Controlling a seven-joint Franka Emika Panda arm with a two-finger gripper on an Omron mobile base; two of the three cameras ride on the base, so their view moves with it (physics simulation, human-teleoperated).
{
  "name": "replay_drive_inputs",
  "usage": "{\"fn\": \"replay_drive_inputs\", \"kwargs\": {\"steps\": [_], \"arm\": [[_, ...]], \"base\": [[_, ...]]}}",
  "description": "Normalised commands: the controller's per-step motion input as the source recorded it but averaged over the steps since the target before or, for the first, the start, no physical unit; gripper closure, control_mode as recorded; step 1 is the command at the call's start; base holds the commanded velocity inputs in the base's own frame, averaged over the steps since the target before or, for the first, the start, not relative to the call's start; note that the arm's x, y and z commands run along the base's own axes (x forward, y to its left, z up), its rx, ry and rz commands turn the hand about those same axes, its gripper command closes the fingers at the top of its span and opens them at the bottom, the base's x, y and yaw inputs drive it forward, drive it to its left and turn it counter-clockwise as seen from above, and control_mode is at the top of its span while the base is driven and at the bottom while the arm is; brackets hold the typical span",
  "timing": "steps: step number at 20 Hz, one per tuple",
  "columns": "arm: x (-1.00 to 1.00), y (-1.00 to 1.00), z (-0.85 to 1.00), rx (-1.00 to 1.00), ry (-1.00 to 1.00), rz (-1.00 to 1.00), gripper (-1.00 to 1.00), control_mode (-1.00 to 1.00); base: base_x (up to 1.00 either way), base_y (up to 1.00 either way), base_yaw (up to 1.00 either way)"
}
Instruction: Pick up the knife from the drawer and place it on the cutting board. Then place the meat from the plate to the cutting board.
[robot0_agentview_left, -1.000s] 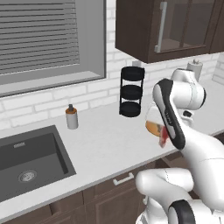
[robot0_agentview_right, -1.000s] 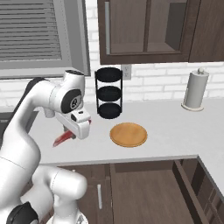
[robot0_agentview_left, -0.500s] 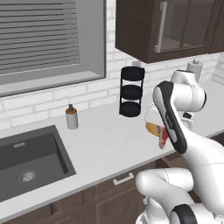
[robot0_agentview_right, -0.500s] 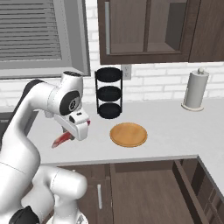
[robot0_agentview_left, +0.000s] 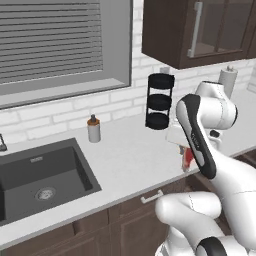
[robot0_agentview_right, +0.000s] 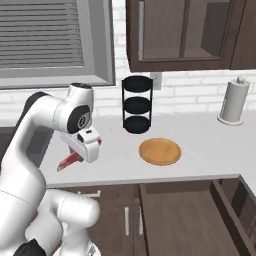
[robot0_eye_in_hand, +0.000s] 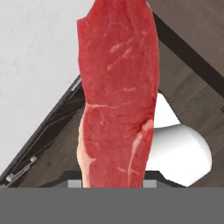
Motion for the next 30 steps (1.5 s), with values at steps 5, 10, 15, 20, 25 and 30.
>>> {"fn": "replay_drive_inputs", "kwargs": {"steps": [5,10,15,20,25,30], "arm": [[0.0,0.0,0.0,0.0,0.0,0.0,1.0,1.0],[0.0,0.0,0.0,0.0,0.0,0.0,1.0,1.0],[0.0,0.0,0.0,0.0,0.0,0.0,1.0,1.0],[0.0,0.0,0.0,0.0,0.0,0.0,1.0,1.0],[0.0,0.0,0.0,0.0,0.0,0.0,1.0,1.0],[0.0,0.0,0.0,0.0,0.0,0.0,1.0,1.0]], "base": [[-0.68,0.95,0.03],[-0.54,1.0,0.01],[-0.45,1.0,0.02],[-0.41,1.0,0.0],[-0.42,1.0,0.0],[-0.16,1.0,0.01]]}}
